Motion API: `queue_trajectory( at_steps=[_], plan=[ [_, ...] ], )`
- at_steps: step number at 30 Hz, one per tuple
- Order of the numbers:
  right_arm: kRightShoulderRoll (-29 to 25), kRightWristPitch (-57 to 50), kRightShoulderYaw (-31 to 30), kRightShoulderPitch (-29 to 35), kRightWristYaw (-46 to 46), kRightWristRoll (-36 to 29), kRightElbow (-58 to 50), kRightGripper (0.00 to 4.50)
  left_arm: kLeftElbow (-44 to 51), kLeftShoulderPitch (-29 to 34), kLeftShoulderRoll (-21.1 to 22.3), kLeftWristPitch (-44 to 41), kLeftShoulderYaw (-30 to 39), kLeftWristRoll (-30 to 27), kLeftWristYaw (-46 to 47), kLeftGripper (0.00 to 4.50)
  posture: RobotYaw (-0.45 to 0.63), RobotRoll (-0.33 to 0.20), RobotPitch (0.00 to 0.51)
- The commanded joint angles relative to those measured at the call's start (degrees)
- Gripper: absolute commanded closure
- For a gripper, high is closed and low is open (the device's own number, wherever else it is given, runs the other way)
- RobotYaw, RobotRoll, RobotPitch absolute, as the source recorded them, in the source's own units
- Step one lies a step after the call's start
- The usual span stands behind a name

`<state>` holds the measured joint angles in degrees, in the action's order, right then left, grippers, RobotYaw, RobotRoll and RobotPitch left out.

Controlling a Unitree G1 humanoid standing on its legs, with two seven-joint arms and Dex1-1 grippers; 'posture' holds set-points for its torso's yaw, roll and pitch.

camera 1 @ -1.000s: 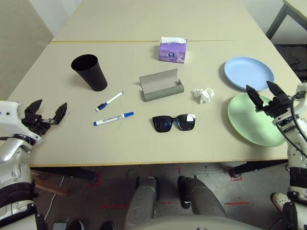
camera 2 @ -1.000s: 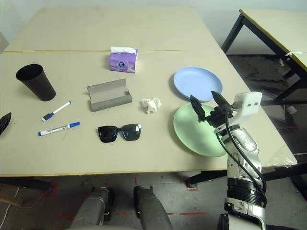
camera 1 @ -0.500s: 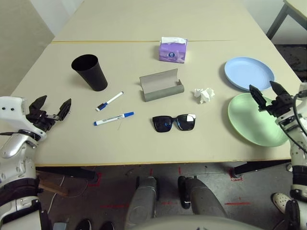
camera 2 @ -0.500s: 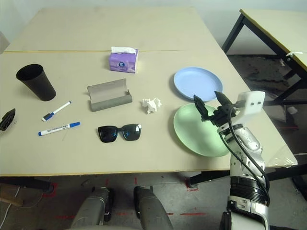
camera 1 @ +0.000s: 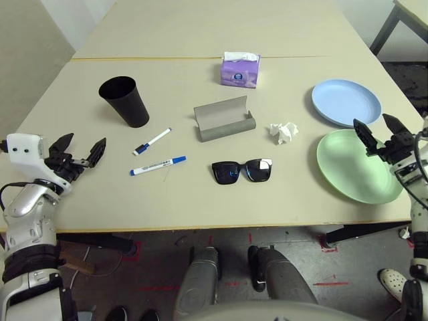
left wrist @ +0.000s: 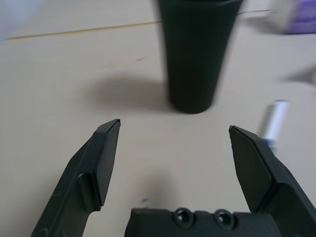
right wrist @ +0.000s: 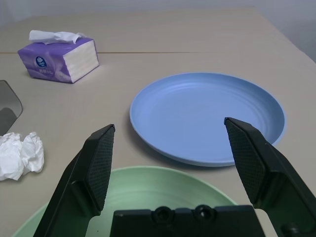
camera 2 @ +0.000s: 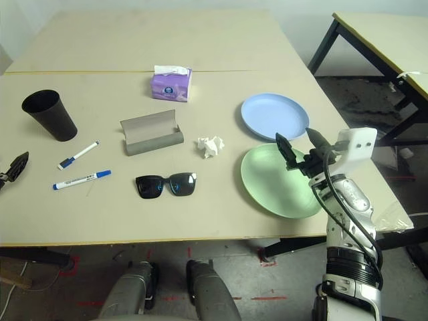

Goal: Organize and tidy the items on the table.

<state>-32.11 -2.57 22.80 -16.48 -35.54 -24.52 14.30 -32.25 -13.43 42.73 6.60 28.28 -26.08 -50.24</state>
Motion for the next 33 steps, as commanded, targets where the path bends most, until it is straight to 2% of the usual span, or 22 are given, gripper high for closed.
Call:
queue_trajectory(
  at_steps=[1,8,13,18,25,30,33],
  plan=[
    [-1.1,0.4,0.5,-0.3,-1.2,-0.2,1.5,0.0,-2.5,-2.0,3.0,-1.9,-1.0,-2.1,-9.2,0.03,0.02,0.0,0.189],
    [-1.9,0.2,0.3,-1.2,-2.6,0.0,2.1,0.0,-3.6,-6.4,4.4,-3.4,-5.4,-3.0,-24.3,0.03,0.0,0.0,0.188],
    [-2.6,-0.2,0.8,0.2,-3.1,-0.4,0.7,0.0,-3.6,-7.5,4.1,-2.3,-8.2,-2.5,-31.1,0.03,-0.03,0.0,0.184],
    [-4.1,-3.4,1.7,3.7,-2.7,-1.1,-3.8,0.0,-5.0,-9.5,3.7,-1.4,-9.4,-1.9,-32.8,0.03,-0.05,0.0,0.186],
    [-9.5,-16.7,4.9,11.1,-2.6,-5.9,-16.7,0.0,-8.1,-12.0,3.3,-0.2,-10.4,-1.0,-33.2,0.03,-0.09,0.0,0.187],
    [-12.2,-24.8,3.0,13.8,-3.1,-7.5,-24.4,0.0,-9.6,-13.4,2.5,0.6,-10.9,-0.2,-33.1,0.03,-0.11,0.0,0.186],
    [-14.6,-33.1,5.9,18.5,-1.9,-9.7,-28.2,0.0,-10.6,-14.3,1.9,1.2,-11.4,0.3,-33.4,0.03,-0.11,0.0,0.192]
  ],
)
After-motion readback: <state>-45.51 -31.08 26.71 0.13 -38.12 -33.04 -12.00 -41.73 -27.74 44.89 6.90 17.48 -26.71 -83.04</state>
